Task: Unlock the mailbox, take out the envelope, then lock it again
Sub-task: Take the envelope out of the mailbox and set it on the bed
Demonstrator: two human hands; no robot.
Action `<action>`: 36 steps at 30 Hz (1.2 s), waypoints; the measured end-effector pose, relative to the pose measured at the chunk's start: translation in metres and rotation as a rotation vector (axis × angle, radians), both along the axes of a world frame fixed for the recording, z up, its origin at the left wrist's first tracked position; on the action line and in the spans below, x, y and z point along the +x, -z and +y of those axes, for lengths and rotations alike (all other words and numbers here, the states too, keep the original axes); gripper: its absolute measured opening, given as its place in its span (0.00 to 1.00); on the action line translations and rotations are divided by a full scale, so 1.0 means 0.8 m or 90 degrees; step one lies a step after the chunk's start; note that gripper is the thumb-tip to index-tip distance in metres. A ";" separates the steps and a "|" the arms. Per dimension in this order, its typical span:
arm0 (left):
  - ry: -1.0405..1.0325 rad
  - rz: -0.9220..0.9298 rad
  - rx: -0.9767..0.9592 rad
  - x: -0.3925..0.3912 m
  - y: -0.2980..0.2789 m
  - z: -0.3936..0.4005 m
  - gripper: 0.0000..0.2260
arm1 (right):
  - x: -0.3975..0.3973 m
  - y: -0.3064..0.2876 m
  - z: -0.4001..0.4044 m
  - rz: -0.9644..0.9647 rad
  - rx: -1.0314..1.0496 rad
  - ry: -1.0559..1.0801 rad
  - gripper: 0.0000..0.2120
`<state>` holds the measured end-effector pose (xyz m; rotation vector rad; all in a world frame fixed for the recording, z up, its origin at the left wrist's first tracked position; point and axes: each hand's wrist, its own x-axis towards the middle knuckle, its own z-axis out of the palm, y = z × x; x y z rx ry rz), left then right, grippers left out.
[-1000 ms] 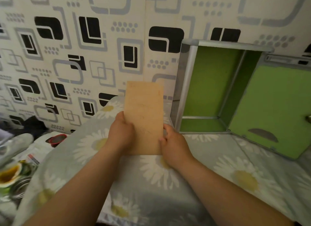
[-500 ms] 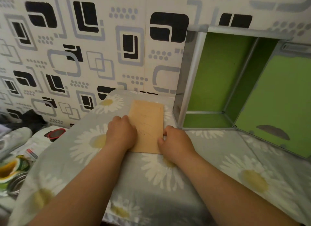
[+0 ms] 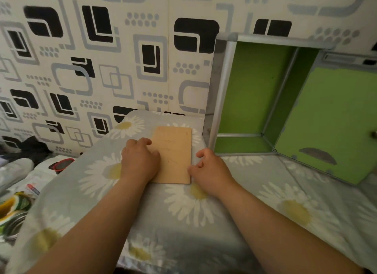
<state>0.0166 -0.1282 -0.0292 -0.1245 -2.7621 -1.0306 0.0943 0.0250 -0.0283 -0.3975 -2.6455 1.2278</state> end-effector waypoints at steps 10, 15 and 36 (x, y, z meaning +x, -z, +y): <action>0.067 0.116 -0.003 0.035 -0.020 0.038 0.19 | 0.009 0.000 0.017 0.019 -0.219 -0.013 0.17; 0.122 0.136 0.013 0.055 -0.026 0.059 0.19 | 0.022 0.002 0.031 0.014 -0.276 -0.001 0.15; 0.356 0.165 -0.009 0.154 -0.045 0.200 0.19 | 0.139 -0.011 0.165 0.079 -0.357 0.205 0.17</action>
